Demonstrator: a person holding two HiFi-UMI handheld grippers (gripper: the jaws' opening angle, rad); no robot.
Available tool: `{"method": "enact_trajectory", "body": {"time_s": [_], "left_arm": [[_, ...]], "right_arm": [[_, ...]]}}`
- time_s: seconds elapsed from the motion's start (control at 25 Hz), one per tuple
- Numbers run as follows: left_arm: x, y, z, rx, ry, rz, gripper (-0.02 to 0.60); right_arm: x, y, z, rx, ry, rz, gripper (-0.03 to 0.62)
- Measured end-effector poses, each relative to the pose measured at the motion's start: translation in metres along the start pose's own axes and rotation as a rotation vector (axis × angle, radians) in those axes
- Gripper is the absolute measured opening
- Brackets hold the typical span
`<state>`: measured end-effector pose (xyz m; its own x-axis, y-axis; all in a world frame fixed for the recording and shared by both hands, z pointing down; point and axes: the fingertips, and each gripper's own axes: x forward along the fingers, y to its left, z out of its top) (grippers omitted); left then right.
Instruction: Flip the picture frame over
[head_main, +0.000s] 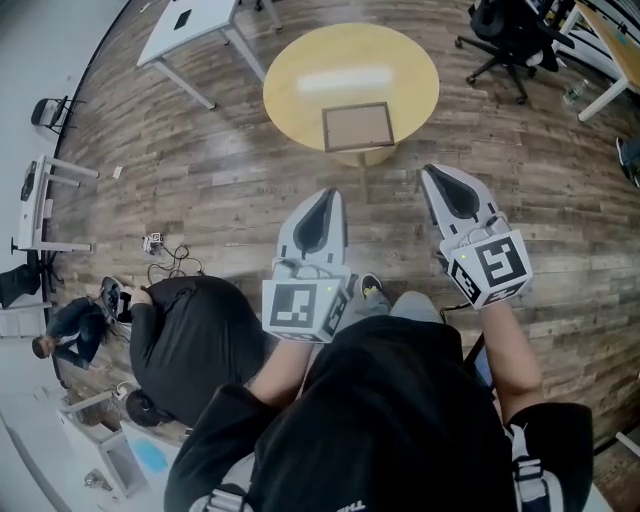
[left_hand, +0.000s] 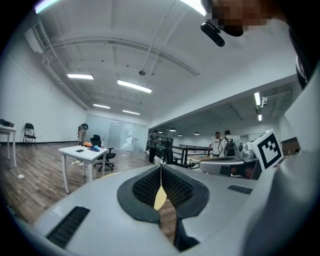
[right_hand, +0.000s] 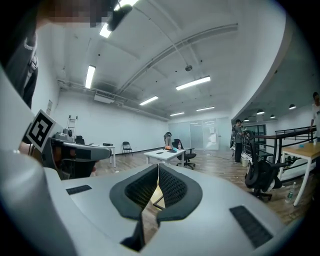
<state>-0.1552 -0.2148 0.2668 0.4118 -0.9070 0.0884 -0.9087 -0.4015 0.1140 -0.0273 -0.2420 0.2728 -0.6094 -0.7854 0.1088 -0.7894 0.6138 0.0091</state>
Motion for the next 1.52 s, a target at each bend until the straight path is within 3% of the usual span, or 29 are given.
{"method": "enact_trajectory", "body": {"time_s": [0.44,0.64,0.84,1.08,1.4,1.52], "left_arm": [[0.072,0.034,-0.008,-0.016,0.035,-0.018,0.026],[0.126,0.053,-0.003,-0.006,0.034,-0.006,0.026],[0.182,0.069,0.01,0.018,0.033,0.015,0.026],[0.231,0.064,-0.011,0.026,0.078,0.062,0.026],[0.257,0.085,-0.066,0.015,0.161,0.159,0.026],[0.26,0.101,-0.093,-0.015,0.203,0.196,0.026]], "right_arm": [[0.061,-0.051,-0.021,0.028,0.06,-0.037,0.02],[0.107,-0.088,-0.022,-0.04,0.078,-0.007,0.02],[0.155,-0.123,-0.01,-0.102,0.061,0.11,0.021],[0.18,-0.171,-0.038,-0.173,0.11,0.239,0.021],[0.209,-0.164,-0.111,-0.262,0.218,0.448,0.025],[0.218,-0.148,-0.145,-0.223,0.285,0.53,0.089]]}}
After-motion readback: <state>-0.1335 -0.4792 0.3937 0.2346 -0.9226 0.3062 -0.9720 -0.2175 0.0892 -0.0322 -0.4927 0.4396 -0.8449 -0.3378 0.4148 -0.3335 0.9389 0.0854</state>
